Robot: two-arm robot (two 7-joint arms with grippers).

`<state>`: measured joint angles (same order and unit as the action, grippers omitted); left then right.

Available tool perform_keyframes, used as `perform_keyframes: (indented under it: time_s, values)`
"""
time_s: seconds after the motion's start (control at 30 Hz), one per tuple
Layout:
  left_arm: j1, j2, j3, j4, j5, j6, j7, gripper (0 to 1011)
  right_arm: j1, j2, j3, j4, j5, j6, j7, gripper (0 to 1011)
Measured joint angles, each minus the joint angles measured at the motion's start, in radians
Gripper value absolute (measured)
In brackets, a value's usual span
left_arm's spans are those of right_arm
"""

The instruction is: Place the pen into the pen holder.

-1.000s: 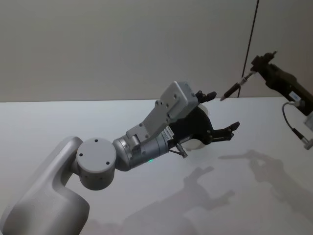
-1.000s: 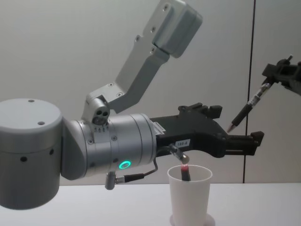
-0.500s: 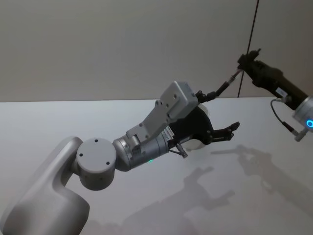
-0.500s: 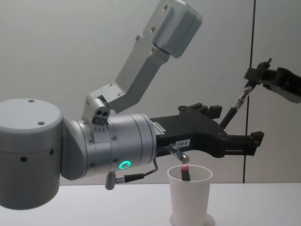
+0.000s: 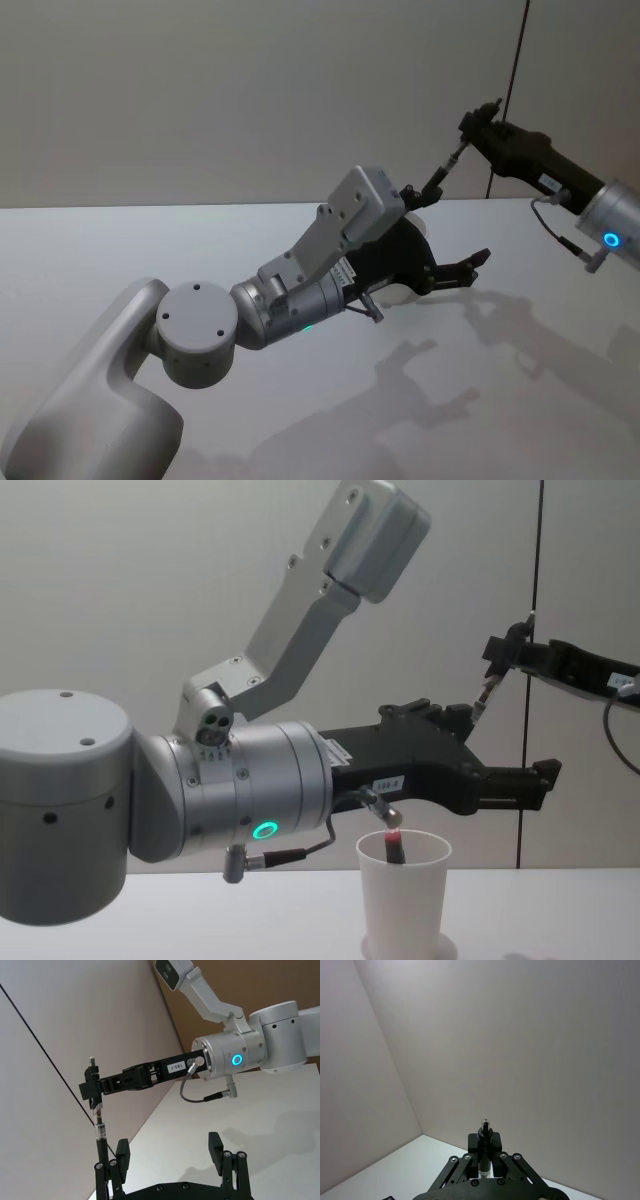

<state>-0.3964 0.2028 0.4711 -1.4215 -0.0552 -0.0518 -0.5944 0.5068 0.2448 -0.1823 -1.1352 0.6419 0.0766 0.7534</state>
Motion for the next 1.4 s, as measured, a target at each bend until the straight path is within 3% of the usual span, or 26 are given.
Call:
perform_keyframes:
  time_s: [0.5, 1.4]
  values:
    - [0.000, 0.000, 0.000, 0.000, 0.000, 0.000, 0.000, 1003, 0.080, -0.020, -0.020, 0.127, -0.061, -0.052, 0.043, 133]
    - [0.000, 0.000, 0.000, 0.000, 0.000, 0.000, 0.000, 1003, 0.142, -0.059, -0.069, 0.273, -0.100, -0.146, 0.015, 132]
